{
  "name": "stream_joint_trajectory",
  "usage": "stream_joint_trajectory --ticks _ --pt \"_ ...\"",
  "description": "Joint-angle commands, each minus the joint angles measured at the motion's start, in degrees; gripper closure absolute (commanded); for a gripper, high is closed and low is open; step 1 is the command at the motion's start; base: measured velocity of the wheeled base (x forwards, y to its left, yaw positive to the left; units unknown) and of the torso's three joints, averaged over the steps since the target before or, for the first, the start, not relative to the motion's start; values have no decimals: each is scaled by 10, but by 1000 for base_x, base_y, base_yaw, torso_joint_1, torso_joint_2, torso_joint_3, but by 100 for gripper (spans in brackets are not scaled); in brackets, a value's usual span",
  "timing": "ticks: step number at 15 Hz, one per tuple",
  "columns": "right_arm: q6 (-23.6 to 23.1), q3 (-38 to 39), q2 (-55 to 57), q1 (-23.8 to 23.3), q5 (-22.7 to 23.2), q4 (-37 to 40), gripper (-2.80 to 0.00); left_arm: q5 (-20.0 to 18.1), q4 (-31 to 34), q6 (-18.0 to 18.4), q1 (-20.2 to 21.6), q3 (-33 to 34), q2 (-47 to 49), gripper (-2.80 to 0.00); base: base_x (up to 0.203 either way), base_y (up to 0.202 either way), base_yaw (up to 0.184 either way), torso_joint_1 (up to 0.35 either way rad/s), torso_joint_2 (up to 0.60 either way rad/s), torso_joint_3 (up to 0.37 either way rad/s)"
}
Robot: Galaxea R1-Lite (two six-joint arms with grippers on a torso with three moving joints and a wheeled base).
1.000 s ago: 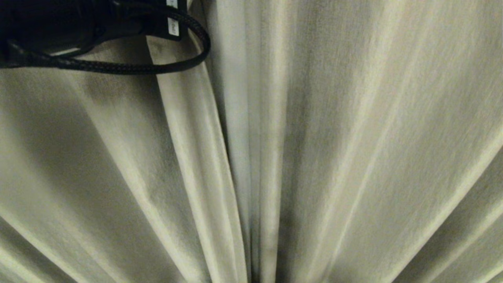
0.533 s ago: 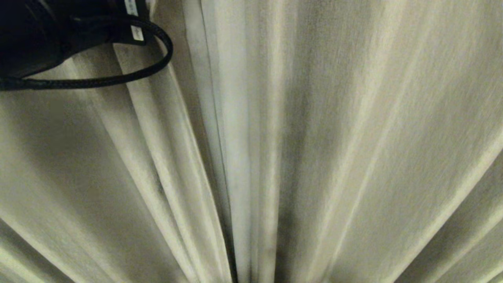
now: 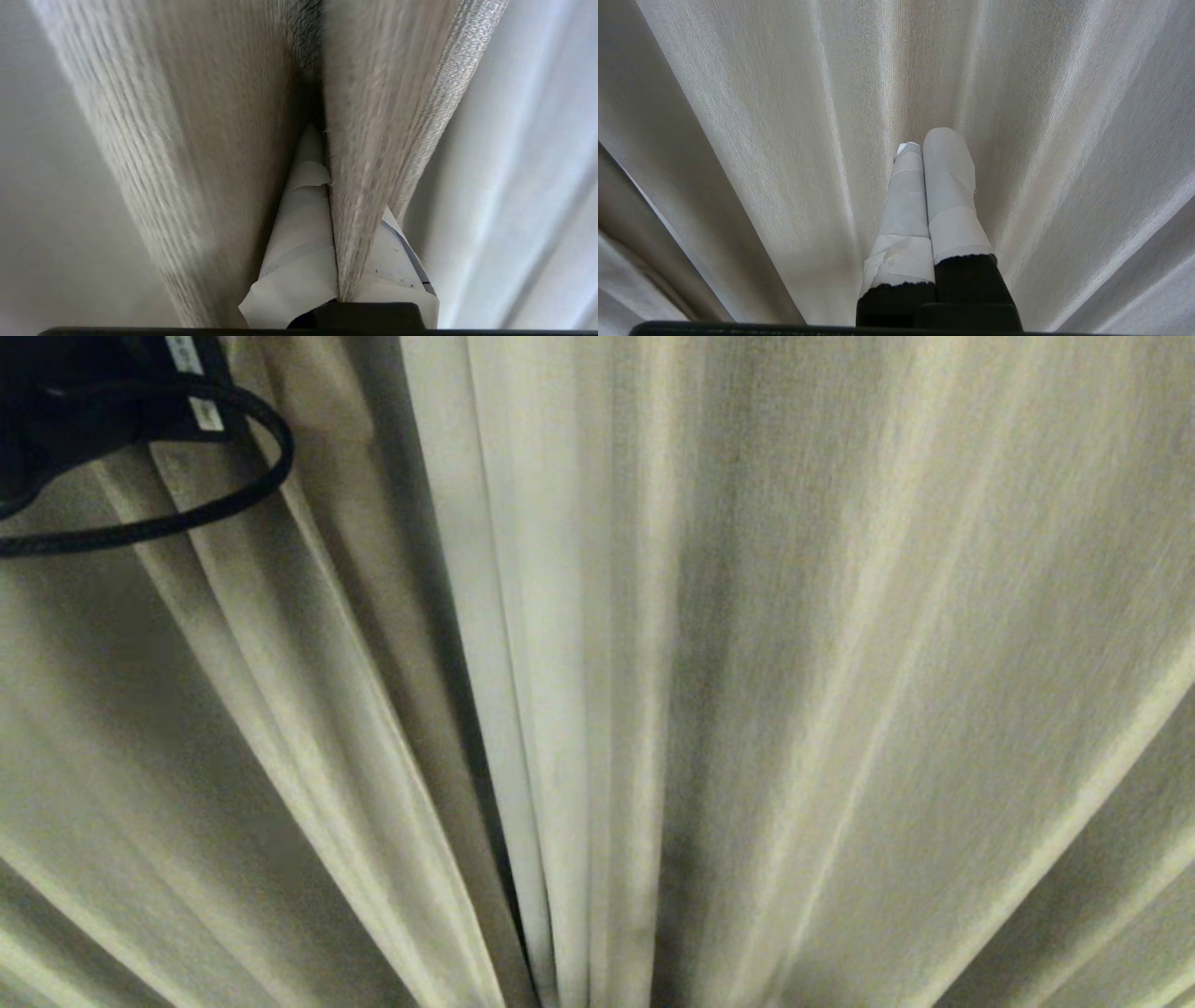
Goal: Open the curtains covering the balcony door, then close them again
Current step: Pull the outer curtains open on both sides
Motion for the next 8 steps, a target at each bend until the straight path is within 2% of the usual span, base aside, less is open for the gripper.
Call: stream_joint_trajectory --ticks 1,5,8 --pt "0 0 0 0 0 0 0 -29 2 -6 38 13 -14 0 0 0 0 0 0 0" --pt "0 0 0 0 0 0 0 -128 4 -12 134 22 -15 0 0 0 0 0 0 0" --pt "0 0 0 0 0 0 0 -216 3 -28 202 49 -23 0 0 0 0 0 0 0"
